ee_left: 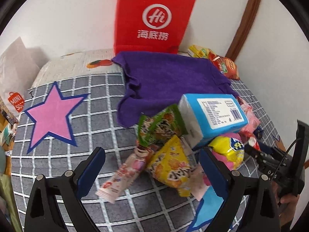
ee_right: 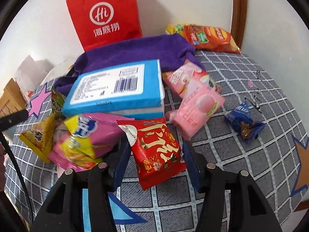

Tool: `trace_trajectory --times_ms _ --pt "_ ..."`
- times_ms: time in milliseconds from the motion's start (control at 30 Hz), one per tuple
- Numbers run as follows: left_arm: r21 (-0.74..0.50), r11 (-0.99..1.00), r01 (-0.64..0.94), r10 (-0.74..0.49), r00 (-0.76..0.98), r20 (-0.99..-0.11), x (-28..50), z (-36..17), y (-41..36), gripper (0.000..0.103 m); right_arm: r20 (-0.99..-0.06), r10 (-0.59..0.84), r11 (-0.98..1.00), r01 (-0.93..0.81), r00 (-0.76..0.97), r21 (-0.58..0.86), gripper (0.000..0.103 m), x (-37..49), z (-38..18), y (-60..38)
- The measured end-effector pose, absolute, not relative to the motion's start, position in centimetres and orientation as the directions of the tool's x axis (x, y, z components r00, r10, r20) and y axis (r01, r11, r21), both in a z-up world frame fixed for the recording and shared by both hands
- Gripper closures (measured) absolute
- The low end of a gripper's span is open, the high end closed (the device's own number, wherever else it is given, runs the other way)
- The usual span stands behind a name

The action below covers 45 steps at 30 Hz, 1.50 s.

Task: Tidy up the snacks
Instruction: 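Grasp the red candy packet with the right gripper while the left grasps the yellow triangular snack bag, then lift both held snacks and carry them over the purple towel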

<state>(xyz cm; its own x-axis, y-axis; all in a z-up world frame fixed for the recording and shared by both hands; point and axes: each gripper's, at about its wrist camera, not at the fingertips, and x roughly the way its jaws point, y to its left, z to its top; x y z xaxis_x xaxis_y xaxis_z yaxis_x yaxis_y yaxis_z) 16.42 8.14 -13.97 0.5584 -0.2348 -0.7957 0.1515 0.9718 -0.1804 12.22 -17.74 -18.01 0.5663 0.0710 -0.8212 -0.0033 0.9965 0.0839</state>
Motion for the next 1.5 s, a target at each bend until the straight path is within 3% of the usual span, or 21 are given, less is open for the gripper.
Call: trace_trajectory --times_ms 100,267,467,533,600,1500 --pt "-0.186 0.968 0.168 -0.248 0.538 -0.805 16.4 -14.3 7.5 0.007 -0.813 0.07 0.996 0.002 0.578 0.088 0.048 11.9 -17.3 -18.0" --pt "-0.154 0.971 0.183 -0.228 0.514 -0.827 16.1 -15.5 6.4 0.02 -0.809 0.062 0.997 0.006 0.584 0.081 0.048 11.6 -16.9 -18.2" --pt "-0.166 0.969 0.184 -0.235 0.467 -0.853 15.9 -16.8 5.8 0.043 -0.812 0.076 0.996 -0.011 0.578 0.085 0.048 11.2 -17.0 -18.0" --pt "-0.185 0.963 0.196 -0.256 0.451 -0.855 15.8 -16.9 5.7 0.06 -0.814 0.082 0.996 -0.016 0.574 0.089 0.048 11.3 -17.0 -17.9" --pt "-0.183 0.964 0.194 -0.254 0.457 -0.853 15.6 -16.8 5.7 0.065 -0.815 0.104 0.994 -0.027 0.57 0.108 0.048 11.3 -17.0 -17.6" --pt "-0.201 0.935 0.293 -0.343 0.591 -0.73 11.8 -6.8 3.5 0.066 -0.722 0.134 0.991 -0.08 0.679 0.108 0.048 8.9 -7.8 -15.7"
